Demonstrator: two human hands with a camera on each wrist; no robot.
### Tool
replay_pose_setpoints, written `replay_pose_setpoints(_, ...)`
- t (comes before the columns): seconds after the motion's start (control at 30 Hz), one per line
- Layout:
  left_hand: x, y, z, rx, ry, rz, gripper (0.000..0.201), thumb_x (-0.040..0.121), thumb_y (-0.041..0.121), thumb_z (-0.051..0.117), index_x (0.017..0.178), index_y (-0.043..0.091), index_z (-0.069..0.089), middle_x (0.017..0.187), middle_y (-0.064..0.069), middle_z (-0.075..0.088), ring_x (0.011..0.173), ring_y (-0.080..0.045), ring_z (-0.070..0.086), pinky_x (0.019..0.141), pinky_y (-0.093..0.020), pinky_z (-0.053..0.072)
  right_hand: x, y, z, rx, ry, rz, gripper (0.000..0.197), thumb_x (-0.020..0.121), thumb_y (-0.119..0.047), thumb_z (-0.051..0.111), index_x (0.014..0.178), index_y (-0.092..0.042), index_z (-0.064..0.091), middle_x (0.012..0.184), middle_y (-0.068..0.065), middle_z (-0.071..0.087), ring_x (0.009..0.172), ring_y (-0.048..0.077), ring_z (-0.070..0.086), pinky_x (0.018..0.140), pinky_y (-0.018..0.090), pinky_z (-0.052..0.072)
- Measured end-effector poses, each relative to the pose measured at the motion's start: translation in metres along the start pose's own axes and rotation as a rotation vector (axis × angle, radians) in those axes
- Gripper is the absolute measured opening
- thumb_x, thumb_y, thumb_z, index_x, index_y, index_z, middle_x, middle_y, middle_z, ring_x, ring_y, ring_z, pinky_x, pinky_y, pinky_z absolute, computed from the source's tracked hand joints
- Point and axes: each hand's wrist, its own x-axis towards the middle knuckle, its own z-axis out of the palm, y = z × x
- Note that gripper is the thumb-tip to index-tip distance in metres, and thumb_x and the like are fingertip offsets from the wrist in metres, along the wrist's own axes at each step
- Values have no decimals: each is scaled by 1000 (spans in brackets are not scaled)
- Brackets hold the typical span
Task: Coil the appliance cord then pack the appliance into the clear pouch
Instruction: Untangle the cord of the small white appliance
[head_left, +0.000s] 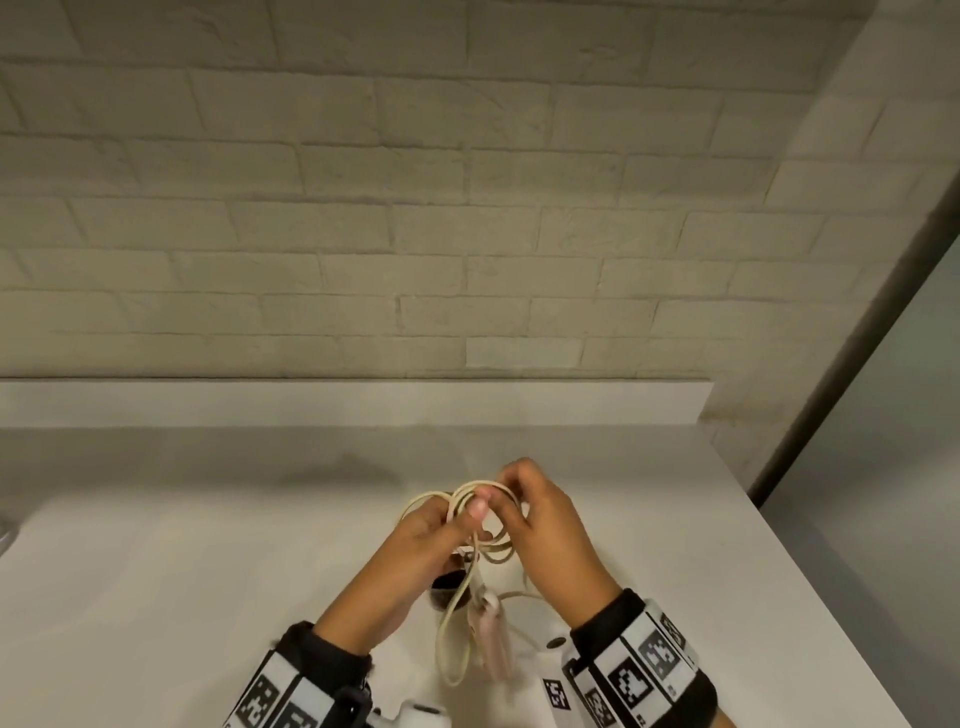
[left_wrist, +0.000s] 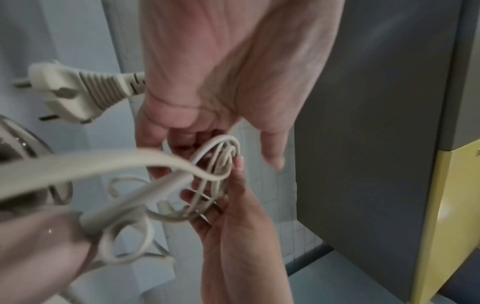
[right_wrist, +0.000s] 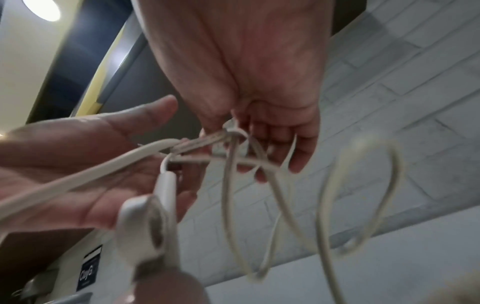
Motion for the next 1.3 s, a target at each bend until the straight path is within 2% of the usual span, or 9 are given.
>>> replay_pose_setpoints(0.07,1,-3,0,-8,56,1,35,73,40,63,84,6,66,78,-3,68,83,-20,67,73,-29,55,2,4,-5,-63,179,-60,23,80,-29,68,84,-25,46,81,-11,50,79,10,50,71,25,43)
replay_pose_setpoints(0.13,2,-4,1,-64,138,-2,32,78,34,60,75,4,69,73,-6,69,70,-20,65,65,-28,56,-1,0,-9,-61,229,-126,23,79,-24,69,76,-25,46,74,-12,49,71,10,48,65,24,41)
replay_pose_setpoints(0.27,5,-8,5,-98,245,11,32,89,28,53,74,5,68,72,-12,65,65,-17,63,64,-27,54,-15,-14,-3,-65,-101,-51,24,70,-46,70,76,-28,56,75,-6,62,64,13,57,62,29,50)
replay_pose_setpoints(0.4,6,-7,6,-101,211,11,26,90,24,52,86,7,72,76,-6,71,71,-14,68,72,-26,57,-13,-5,5,139,-112,104,32,74,-10,74,74,-39,62,70,-11,67,60,5,58,63,21,50)
replay_pose_setpoints(0.53,6,-6,2,37,192,57,25,88,27,53,81,15,74,78,10,76,82,-3,68,74,-23,56,-5,-5,-14,335,-33,182,19,83,-3,64,73,-18,66,46,-7,61,45,5,55,53,15,44)
replay_pose_setpoints(0.7,5,-14,-12,-66,397,33,31,88,23,55,66,10,72,67,-1,75,74,-16,71,67,-28,57,1,-6,-55,588,160,249,13,92,-7,50,86,1,57,34,-3,35,26,12,29,37,23,31)
replay_pose_setpoints(1.0,4,-15,-11,41,465,106,36,88,27,55,59,7,63,58,1,72,66,-13,71,62,-24,55,-12,-22,-60,676,281,33,24,87,-23,49,89,-1,56,40,-7,30,35,12,22,37,21,28)
replay_pose_setpoints(1.2,4,-29,-34,-92,481,26,32,90,28,51,80,1,63,80,-16,66,82,-31,69,64,-28,60,-2,-9,-104,894,571,29,25,99,-19,34,79,-22,50,48,-10,37,35,8,28,39,15,29)
replay_pose_setpoints(1.3,3,-32,-35,-177,349,-32,29,92,27,46,86,7,65,94,-16,69,92,-30,67,80,-34,56,1,-2,-110,854,524,99,22,97,-25,32,81,-21,46,47,-1,50,37,16,39,40,16,36)
